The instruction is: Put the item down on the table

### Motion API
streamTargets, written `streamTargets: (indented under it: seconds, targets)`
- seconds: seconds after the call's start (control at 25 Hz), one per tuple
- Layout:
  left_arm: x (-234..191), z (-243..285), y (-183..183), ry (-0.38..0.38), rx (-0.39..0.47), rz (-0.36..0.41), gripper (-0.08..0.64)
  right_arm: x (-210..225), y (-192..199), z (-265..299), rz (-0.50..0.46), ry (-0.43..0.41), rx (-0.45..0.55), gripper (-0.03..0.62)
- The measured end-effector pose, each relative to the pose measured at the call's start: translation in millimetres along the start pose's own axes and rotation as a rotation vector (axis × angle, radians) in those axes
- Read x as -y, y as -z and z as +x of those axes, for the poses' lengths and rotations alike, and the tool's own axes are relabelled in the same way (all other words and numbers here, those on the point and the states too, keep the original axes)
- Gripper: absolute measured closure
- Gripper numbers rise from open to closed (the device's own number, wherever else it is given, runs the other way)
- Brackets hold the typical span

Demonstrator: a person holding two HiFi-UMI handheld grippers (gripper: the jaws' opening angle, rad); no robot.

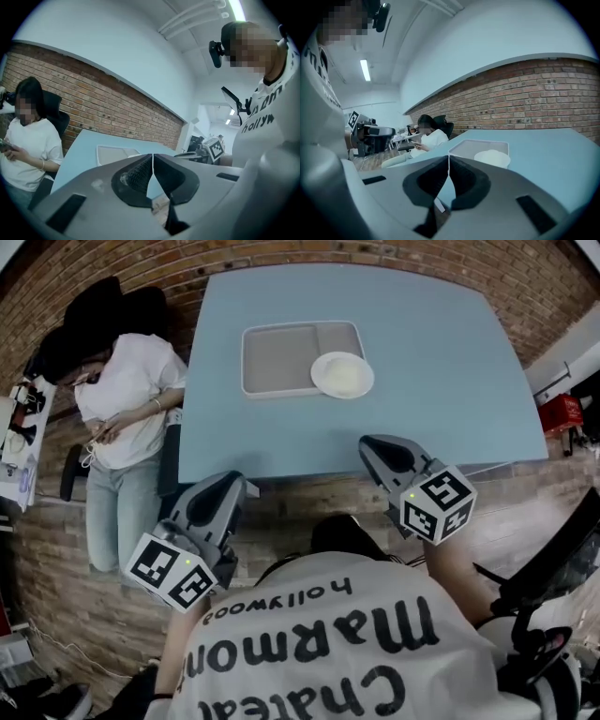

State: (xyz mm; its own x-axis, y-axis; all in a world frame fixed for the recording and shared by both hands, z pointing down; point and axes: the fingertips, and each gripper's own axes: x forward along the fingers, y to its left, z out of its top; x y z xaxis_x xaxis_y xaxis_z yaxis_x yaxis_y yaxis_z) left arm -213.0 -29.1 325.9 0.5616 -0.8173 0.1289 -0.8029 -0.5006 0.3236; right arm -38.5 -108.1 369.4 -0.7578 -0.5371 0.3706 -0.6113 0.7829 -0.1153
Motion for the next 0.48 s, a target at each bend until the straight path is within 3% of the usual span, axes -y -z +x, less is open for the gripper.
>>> streamTargets:
  seconds: [0.32,0.48]
  targets:
    - [-7.3,-33.8,13.7,0.096,-0.009,-0.095,0.545,-60.7,19.4,-26.1,0.031,0.106,-0.018,0.580]
    - [15.9,-33.3,26.7,0.193,-0.041,-0.079,0.545,-80.8,36.4,-48.9,0.045,0.133,-0.048,0.580]
